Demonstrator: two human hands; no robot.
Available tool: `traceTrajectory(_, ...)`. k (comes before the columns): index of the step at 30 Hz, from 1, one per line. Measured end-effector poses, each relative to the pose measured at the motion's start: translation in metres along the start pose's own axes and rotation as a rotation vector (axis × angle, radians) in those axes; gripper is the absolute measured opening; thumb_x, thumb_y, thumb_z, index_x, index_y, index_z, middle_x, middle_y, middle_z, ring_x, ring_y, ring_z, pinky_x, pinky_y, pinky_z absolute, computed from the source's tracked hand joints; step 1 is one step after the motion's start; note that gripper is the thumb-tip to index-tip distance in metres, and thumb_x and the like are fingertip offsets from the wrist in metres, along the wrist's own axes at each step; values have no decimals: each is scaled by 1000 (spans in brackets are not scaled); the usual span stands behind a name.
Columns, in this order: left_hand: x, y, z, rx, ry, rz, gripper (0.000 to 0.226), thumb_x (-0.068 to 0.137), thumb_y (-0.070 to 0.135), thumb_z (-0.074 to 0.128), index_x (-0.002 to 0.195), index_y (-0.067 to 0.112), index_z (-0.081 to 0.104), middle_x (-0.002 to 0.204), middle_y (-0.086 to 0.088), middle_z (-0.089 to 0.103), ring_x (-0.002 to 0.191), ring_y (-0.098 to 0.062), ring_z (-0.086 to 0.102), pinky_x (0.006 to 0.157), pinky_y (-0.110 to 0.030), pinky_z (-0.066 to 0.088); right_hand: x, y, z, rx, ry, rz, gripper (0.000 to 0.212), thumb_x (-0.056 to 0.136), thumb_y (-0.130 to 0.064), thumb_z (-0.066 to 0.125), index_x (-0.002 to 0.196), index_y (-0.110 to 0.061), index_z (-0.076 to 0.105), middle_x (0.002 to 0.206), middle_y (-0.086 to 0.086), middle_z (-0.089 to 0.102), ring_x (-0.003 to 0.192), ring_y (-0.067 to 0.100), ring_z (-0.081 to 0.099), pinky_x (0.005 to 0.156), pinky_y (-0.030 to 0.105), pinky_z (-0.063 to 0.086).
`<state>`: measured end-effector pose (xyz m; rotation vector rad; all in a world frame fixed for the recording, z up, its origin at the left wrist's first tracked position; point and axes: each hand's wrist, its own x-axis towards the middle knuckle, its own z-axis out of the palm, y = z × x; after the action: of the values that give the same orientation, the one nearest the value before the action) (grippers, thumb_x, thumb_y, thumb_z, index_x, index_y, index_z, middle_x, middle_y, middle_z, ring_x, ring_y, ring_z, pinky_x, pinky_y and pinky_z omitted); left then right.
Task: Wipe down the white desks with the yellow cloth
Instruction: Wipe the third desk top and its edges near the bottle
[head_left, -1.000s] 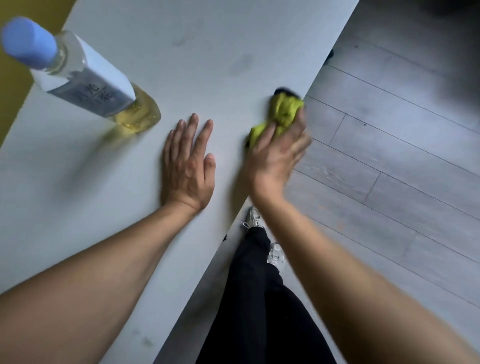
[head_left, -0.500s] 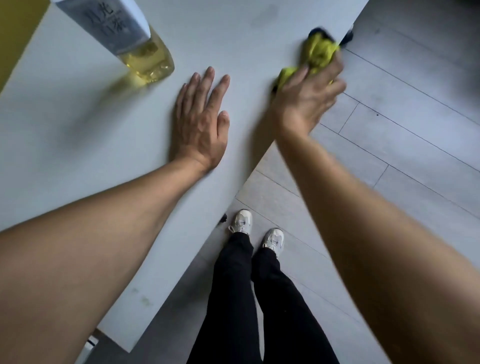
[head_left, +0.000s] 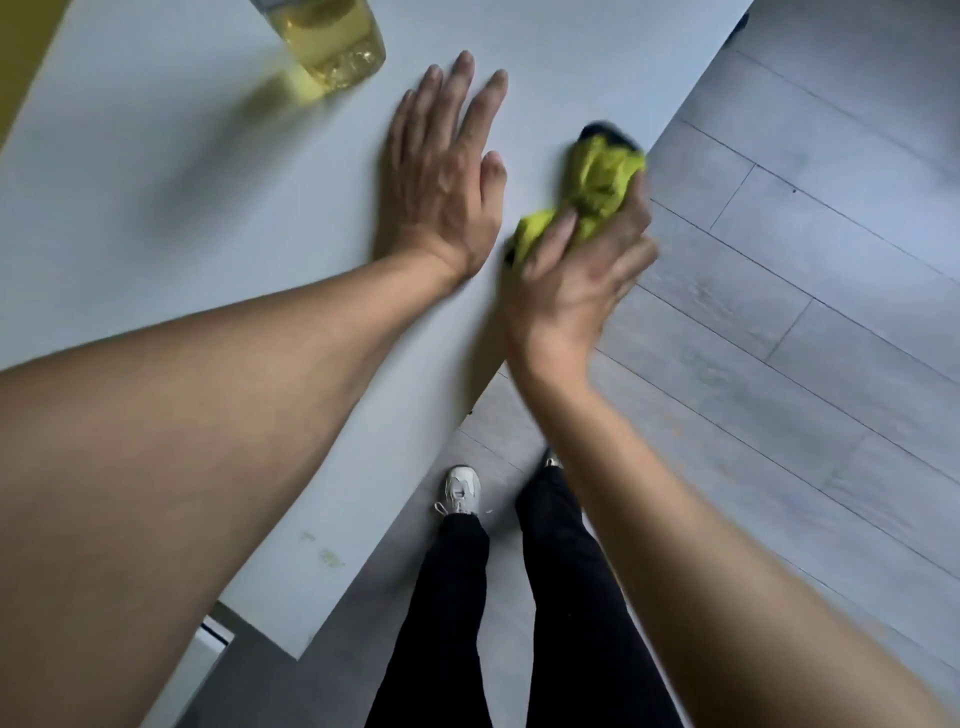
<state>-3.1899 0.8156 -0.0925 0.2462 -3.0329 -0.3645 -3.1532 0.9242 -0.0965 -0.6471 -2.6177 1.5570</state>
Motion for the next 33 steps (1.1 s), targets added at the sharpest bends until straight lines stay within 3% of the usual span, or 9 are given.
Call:
traceTrajectory(5,-1,-3,-3,2,-41,32,63,99,24,33,160,16,39,169,-14,30,157,-34,26,130,-45,13,-68,12,-6,1,-62,63,61,100,-27,49,156,-19,29,135,15,41,126,37,42,106,45,36)
traceTrajectory(12,-70,-42,-21,-5,-60,95,61,102,24,33,162,14,36,169,-16,29,157,-37,27,130,-45,14,18,-13,3,-69,82,74,56,101,-26,48,154,-18,33,129,13,43,121,37,49,101,36,32)
traceTrajectory(18,-195,-111,-47,29,-18,-28,58,106,30,36,162,14,36,169,-17,28,156,-37,28,129,-50,17,57,-19,9,-161,120,89,51,103,-32,41,152,-20,33,128,6,44,119,30,53,87,29,35)
traceTrajectory(21,-218,-124,-48,26,1,-60,59,106,33,35,162,15,37,170,-15,28,156,-36,27,129,-52,18,16,-13,8,-130,134,78,52,103,-29,44,153,-20,34,127,10,45,119,33,51,94,32,36)
traceTrajectory(24,-217,-123,-45,6,38,-66,60,103,29,41,161,16,39,169,-14,30,156,-35,27,129,-49,17,-79,9,8,-63,105,22,56,101,-26,47,154,-16,35,125,17,46,117,39,48,105,42,36)
traceTrajectory(29,-217,-127,-43,-11,49,-54,60,103,29,42,161,15,39,169,-15,31,156,-37,27,129,-49,16,-244,37,-4,-107,-43,37,60,102,-29,47,157,-17,26,130,16,43,120,37,46,103,48,42)
traceTrajectory(33,-219,-137,-46,-63,-6,19,62,102,29,40,162,13,37,169,-18,28,156,-40,25,129,-51,14,-240,32,0,-105,-31,100,59,102,-26,49,157,-17,29,131,17,43,123,37,43,104,45,37)
